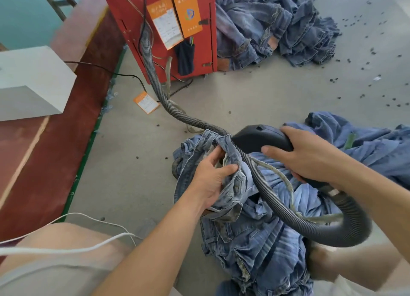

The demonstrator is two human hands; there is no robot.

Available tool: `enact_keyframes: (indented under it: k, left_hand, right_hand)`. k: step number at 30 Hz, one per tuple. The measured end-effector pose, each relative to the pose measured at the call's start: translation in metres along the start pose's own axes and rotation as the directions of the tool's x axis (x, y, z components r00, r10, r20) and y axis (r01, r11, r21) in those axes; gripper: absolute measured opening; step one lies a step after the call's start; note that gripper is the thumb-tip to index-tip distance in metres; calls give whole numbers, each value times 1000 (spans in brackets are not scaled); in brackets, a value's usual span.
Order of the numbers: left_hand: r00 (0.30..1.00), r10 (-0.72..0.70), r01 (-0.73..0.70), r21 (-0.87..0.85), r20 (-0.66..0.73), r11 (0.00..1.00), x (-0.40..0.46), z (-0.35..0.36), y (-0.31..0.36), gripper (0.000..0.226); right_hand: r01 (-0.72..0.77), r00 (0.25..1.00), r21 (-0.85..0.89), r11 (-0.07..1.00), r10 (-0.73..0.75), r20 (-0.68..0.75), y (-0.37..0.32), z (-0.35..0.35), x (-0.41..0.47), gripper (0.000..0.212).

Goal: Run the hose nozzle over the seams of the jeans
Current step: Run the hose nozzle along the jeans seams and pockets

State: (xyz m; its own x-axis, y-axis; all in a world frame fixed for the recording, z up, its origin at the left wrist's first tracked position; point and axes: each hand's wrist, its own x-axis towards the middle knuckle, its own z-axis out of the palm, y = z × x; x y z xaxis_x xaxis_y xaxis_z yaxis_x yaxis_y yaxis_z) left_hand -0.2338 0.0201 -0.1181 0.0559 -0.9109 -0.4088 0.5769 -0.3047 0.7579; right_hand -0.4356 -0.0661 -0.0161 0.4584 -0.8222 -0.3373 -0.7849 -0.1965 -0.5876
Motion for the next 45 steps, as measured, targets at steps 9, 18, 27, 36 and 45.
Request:
enact_keyframes:
  k: [9, 18, 27, 36, 45]
  left_hand:
    - [994, -103, 106, -83, 47, 991, -5, -6, 9, 39]
    - [975, -195, 210, -153, 106, 966, -7, -15, 7, 44]
    - [949, -314, 314, 56, -3, 948, -2, -53, 39, 70]
    - [747, -412, 663, 544, -521, 515, -7, -103, 16, 129]
    - [785, 141, 223, 488, -603, 844, 12, -98, 36, 53]
  right_hand:
    - [-99, 985, 89, 991, 111, -135, 4, -1, 17, 28]
    - [48, 997, -76, 996, -52, -52, -16, 19, 17, 25]
    - [-19, 989, 74, 997, 29, -144, 8, -13, 11, 24]
    - [158, 879, -530, 833, -363, -308, 21, -22, 0, 41]
    - [182, 953, -528, 830, -281, -113, 21, -10, 3, 43]
